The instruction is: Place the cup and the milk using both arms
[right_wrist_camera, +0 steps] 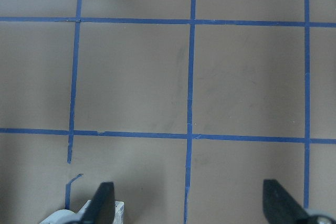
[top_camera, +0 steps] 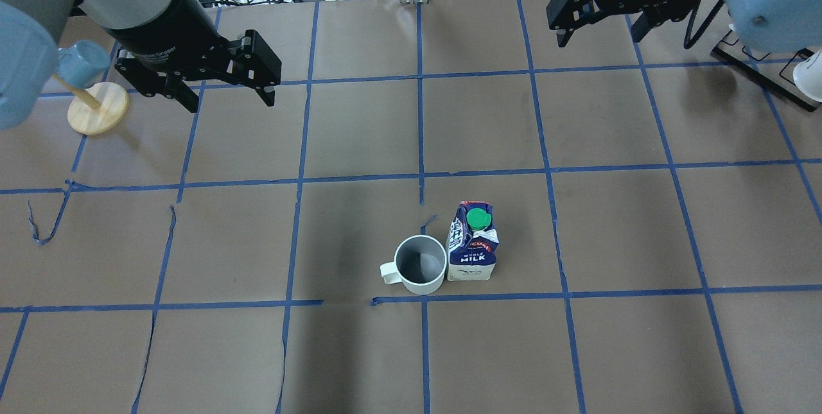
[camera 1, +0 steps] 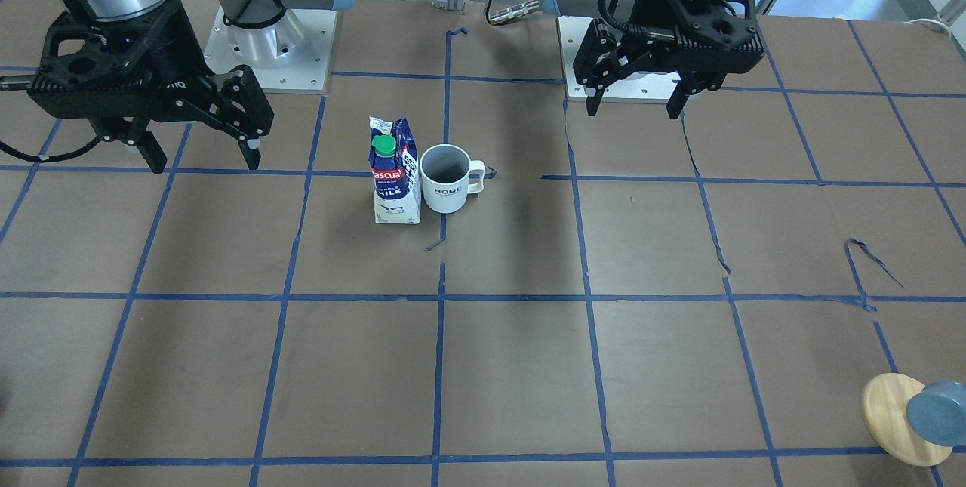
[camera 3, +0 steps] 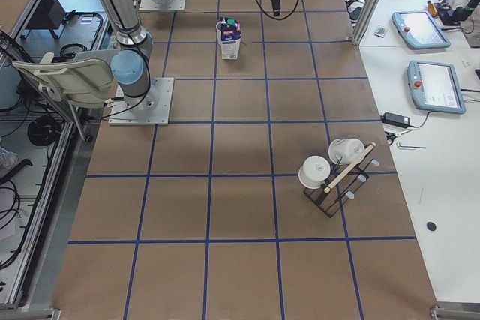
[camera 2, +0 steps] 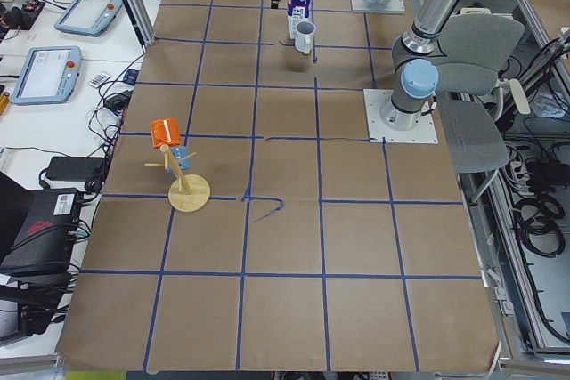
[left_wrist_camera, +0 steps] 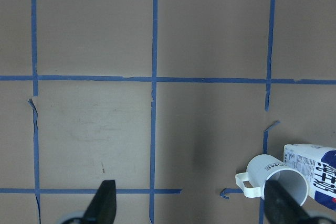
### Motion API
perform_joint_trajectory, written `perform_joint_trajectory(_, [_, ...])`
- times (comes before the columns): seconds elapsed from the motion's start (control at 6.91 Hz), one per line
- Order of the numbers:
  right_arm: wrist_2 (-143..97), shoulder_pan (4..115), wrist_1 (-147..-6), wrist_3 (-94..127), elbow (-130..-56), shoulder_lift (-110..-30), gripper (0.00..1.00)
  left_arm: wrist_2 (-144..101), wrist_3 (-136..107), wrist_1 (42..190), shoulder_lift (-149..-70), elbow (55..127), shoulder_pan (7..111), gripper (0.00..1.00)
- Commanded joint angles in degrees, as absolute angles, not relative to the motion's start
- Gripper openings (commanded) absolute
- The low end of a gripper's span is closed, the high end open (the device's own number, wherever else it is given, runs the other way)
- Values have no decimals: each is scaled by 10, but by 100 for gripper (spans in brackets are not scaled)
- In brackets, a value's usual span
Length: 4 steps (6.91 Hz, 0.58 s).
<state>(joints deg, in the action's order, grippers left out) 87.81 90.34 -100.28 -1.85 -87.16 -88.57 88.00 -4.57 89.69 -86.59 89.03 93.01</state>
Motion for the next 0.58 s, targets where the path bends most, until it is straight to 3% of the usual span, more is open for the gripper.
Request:
perform_joint_trajectory(0.0, [878, 906, -1002, -18, -880, -886, 100, 879, -46, 896, -866, 890, 930, 100])
perform_joint_trajectory(0.43, [879, 906, -1002, -19, -881, -885, 100, 878, -46, 896, -867, 889, 930, 100])
